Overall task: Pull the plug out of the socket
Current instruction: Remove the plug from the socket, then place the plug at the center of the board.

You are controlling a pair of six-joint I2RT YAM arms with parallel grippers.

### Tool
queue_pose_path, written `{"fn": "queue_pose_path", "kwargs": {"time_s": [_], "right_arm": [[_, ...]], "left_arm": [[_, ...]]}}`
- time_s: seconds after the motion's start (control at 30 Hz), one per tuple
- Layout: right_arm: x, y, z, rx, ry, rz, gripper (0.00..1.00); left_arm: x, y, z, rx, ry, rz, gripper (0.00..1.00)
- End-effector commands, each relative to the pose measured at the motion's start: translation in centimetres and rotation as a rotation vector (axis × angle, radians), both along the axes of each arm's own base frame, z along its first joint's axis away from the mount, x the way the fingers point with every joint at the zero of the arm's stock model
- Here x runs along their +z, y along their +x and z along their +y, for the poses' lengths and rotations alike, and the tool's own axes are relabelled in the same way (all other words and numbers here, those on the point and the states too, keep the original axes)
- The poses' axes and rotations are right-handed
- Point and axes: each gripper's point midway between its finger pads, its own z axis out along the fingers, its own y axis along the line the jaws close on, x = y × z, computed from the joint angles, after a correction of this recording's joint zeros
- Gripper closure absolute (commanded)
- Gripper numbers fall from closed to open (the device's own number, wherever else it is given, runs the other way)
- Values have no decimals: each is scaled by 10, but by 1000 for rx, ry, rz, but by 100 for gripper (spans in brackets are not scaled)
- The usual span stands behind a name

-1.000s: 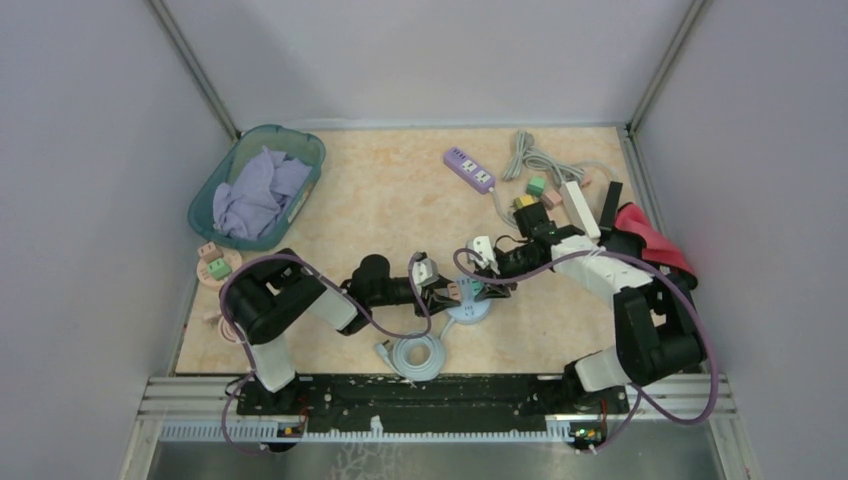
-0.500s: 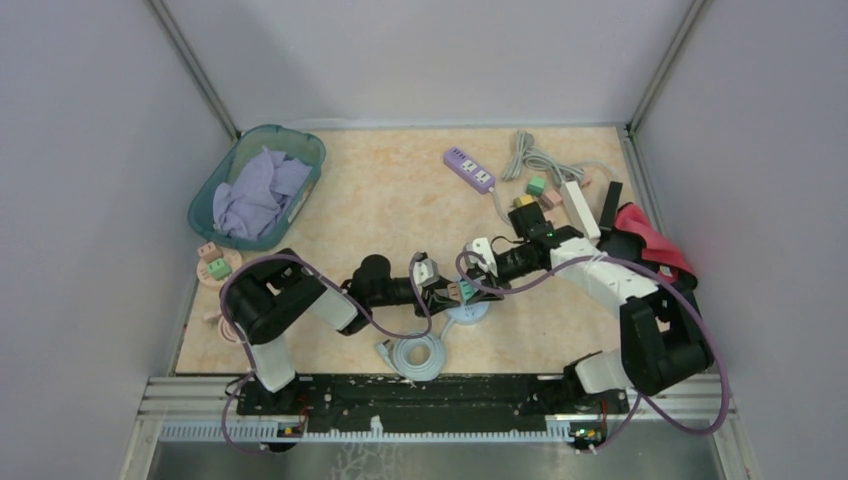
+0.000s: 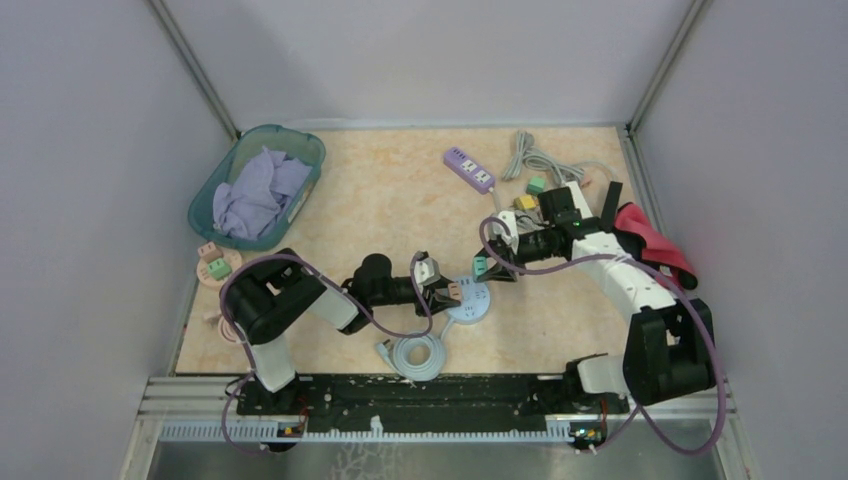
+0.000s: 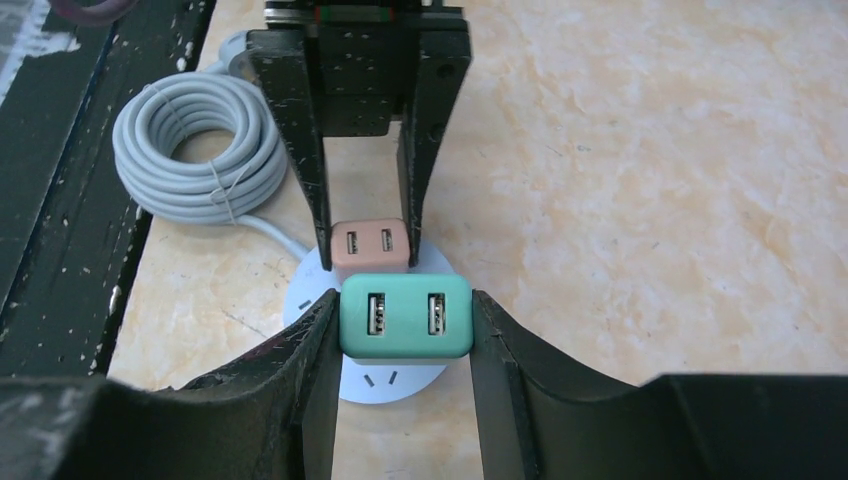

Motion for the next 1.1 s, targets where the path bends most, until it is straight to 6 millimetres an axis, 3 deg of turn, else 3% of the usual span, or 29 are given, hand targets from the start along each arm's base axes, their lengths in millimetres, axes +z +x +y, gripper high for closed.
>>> {"fn": "queue_pose_path", "kwargs": {"time_s": [0.0, 0.23, 0.73, 1.07], "right_arm": [[43, 17, -1, -45, 123, -43, 100], [52, 44, -16, -190, 174, -14, 100], [48, 96, -46, -531, 194, 0, 100], [44, 154, -88, -991, 262, 61, 100]], "left_arm": [[-30, -1, 11, 35, 98, 82, 99], [-30, -2, 12, 35, 99, 92, 99], [-30, -3, 11, 36, 96, 98, 99], [-29, -3, 12, 37, 94, 101, 99]]}}
